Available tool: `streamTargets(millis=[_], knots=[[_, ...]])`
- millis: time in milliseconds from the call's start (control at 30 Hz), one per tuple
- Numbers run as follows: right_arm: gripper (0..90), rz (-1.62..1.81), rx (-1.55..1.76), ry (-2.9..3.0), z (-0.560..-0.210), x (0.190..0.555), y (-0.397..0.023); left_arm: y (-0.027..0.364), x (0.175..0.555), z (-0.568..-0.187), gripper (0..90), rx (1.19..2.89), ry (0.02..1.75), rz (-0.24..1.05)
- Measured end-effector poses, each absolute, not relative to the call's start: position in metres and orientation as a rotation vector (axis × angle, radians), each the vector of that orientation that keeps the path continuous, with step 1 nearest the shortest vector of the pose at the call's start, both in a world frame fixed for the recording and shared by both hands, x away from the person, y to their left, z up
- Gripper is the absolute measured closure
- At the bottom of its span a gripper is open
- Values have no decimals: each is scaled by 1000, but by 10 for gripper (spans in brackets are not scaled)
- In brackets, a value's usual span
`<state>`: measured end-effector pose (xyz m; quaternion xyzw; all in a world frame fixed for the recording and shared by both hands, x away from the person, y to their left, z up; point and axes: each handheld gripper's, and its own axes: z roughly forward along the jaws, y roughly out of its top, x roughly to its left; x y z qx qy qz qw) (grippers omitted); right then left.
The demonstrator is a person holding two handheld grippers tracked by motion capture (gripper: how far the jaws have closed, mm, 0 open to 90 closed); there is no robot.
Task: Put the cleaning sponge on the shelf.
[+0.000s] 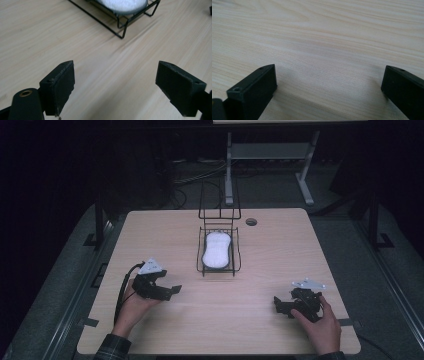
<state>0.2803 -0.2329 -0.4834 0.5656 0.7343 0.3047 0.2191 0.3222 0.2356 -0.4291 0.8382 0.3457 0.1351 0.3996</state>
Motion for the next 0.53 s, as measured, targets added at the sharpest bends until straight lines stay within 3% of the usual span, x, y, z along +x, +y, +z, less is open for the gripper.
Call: streamTargets(millis=[533], knots=[[0, 844, 1566, 2031, -483, 280, -233, 244, 290, -457, 140, 2265, 877, 352]])
